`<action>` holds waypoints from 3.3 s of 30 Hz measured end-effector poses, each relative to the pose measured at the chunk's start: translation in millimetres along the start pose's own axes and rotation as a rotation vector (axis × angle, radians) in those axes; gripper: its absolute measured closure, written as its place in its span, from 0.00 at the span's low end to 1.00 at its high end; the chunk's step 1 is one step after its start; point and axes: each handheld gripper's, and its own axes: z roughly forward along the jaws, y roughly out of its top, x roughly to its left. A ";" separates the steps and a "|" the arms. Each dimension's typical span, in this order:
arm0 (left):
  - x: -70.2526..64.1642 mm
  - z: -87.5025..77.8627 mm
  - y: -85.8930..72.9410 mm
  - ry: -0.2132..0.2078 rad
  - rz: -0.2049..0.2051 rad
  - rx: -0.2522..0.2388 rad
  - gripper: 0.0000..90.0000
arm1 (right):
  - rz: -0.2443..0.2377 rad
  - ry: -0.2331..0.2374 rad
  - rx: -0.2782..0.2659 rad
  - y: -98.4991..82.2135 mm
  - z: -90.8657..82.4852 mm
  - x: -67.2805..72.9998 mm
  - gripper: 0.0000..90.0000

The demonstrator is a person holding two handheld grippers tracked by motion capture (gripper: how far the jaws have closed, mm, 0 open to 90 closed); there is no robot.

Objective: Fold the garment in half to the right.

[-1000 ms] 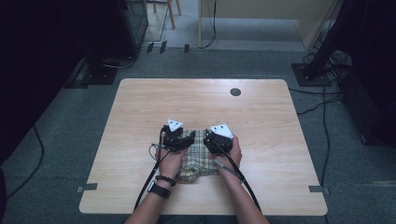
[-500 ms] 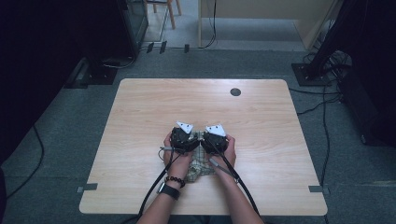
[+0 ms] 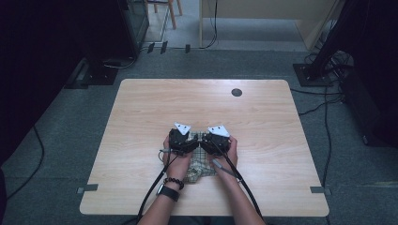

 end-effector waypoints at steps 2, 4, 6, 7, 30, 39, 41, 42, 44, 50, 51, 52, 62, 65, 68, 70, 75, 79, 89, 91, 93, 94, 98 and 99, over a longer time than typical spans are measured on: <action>2.3 -9.5 5.3 -0.001 -0.034 -0.017 0.37 | -0.014 -0.013 -0.017 1.7 -6.1 1.3 0.38; 0.6 -19.3 7.3 0.006 -0.064 -0.052 0.37 | -0.047 -0.060 -0.029 4.7 -12.1 5.5 0.34; -5.5 -20.8 2.6 0.018 -0.050 -0.029 0.37 | -0.051 -0.112 -0.013 7.2 -17.2 8.8 0.34; -9.3 -17.9 -3.5 0.023 -0.030 -0.010 0.37 | -0.047 -0.117 0.000 6.9 -18.9 9.6 0.34; -22.3 -60.4 -44.5 0.008 0.068 -0.021 0.33 | 0.002 -0.009 0.084 -29.5 -57.1 5.3 0.28; -32.8 -54.1 -62.6 0.067 0.126 0.021 0.34 | -0.058 0.007 0.110 -53.9 -68.3 12.7 0.30; -29.9 -60.1 -61.8 0.037 0.097 0.027 0.32 | -0.058 0.014 0.114 -54.4 -71.2 12.1 0.28; -28.3 -63.8 -62.3 0.019 0.076 0.028 0.32 | -0.043 0.017 0.114 -54.0 -75.2 11.2 0.27; -27.2 -68.8 -65.0 -0.013 0.048 0.046 0.28 | -0.025 0.015 0.083 -53.8 -84.1 8.9 0.26; -30.6 -65.7 -75.0 0.027 0.091 0.046 0.24 | -0.025 -0.030 0.107 -63.8 -83.0 12.1 0.26; -30.6 -65.7 -75.0 0.027 0.091 0.046 0.24 | -0.025 -0.030 0.107 -63.8 -83.0 12.1 0.26; -30.8 -65.6 -75.1 0.027 0.091 0.045 0.24 | -0.030 -0.034 0.108 -63.2 -81.7 12.8 0.26; -23.2 -48.6 -59.4 0.058 0.103 0.059 0.24 | -0.033 -0.061 0.114 -52.9 -66.0 14.9 0.26; -16.3 -39.1 -50.4 0.056 0.106 0.060 0.24 | -0.031 -0.066 0.115 -45.1 -54.6 14.4 0.26; -13.0 -35.0 -46.2 0.051 0.107 0.061 0.24 | -0.024 -0.077 0.113 -39.6 -46.4 14.5 0.26; -11.0 -36.0 -45.8 0.028 0.094 0.060 0.24 | -0.010 -0.069 0.111 -39.0 -46.3 13.8 0.25; 3.2 -52.4 -31.5 -0.059 0.027 0.024 0.24 | 0.079 -0.019 0.109 -28.7 -59.0 -5.6 0.15; -3.0 -63.5 -3.9 -0.086 0.060 -0.069 0.24 | 0.068 -0.042 0.047 -1.7 -63.0 -17.0 0.15; 14.9 17.3 38.3 0.002 -0.067 0.095 0.32 | -0.044 -0.055 0.043 43.2 2.2 -11.1 0.33; 12.5 22.2 31.8 0.046 -0.034 0.079 0.33 | -0.082 -0.025 0.075 37.9 15.5 -7.1 0.39; 9.5 24.8 26.2 0.070 0.009 0.074 0.35 | -0.115 -0.047 0.108 28.9 26.1 -6.1 0.44; 8.6 26.9 22.6 0.087 0.039 0.074 0.35 | -0.117 -0.039 0.098 22.6 29.6 -6.4 0.45; 17.6 29.1 19.2 0.047 -0.004 0.057 0.34 | -0.120 -0.023 0.078 20.1 28.5 -10.6 0.49; 18.3 29.2 19.4 0.040 -0.011 0.057 0.33 | -0.113 -0.016 0.074 20.3 28.6 -11.6 0.49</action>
